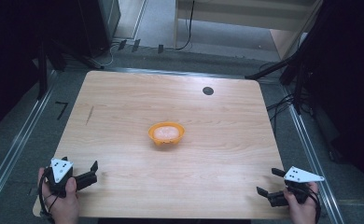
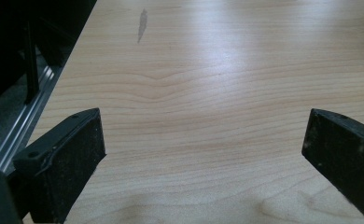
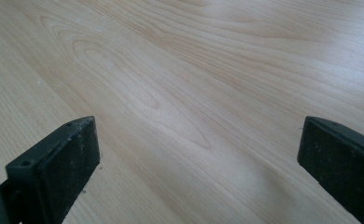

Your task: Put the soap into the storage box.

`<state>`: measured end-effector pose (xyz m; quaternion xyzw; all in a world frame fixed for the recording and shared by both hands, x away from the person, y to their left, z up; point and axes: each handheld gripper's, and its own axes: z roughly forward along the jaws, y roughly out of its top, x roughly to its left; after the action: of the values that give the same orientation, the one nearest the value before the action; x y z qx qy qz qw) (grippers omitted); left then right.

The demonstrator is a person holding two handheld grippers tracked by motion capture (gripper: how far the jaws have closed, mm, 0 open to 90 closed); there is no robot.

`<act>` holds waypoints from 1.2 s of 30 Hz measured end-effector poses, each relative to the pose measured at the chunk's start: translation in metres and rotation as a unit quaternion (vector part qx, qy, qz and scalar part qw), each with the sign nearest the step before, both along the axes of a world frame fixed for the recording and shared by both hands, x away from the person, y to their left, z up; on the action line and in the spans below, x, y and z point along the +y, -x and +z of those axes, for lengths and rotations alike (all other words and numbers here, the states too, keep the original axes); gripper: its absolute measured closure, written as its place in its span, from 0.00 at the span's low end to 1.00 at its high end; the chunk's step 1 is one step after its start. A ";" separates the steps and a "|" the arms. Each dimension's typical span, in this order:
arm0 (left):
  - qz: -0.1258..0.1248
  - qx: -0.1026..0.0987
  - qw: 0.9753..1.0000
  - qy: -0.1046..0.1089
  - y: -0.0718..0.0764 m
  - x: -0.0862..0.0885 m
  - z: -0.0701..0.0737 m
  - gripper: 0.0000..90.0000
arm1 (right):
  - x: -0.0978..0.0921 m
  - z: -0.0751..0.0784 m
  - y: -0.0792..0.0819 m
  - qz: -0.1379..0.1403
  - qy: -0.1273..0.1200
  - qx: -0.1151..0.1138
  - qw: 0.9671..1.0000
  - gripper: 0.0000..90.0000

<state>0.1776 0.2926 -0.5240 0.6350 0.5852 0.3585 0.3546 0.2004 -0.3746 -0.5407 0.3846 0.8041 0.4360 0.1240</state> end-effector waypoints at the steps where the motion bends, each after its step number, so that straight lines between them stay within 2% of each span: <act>1: 0.000 0.000 1.000 0.000 0.000 0.000 0.000 0.00 | 0.000 0.000 0.000 0.000 0.000 0.000 1.000 0.00; 15: 0.003 -0.001 1.000 -0.001 0.000 0.000 0.000 0.00 | -0.023 -0.004 0.018 -0.032 -0.018 -0.004 0.999 0.00; 26: 0.002 0.002 1.000 -0.004 0.001 -0.001 0.000 0.00 | -0.033 -0.004 0.028 -0.043 -0.027 -0.011 0.999 0.00; 36: 0.002 0.000 1.000 -0.004 0.001 -0.001 0.000 0.00 | -0.035 -0.008 0.032 -0.051 -0.035 -0.018 0.998 0.00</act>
<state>0.1771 0.2918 -0.5238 0.6353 0.5853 0.3613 0.3511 0.1688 -0.4095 -0.5485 0.4214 0.7652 0.4642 0.1465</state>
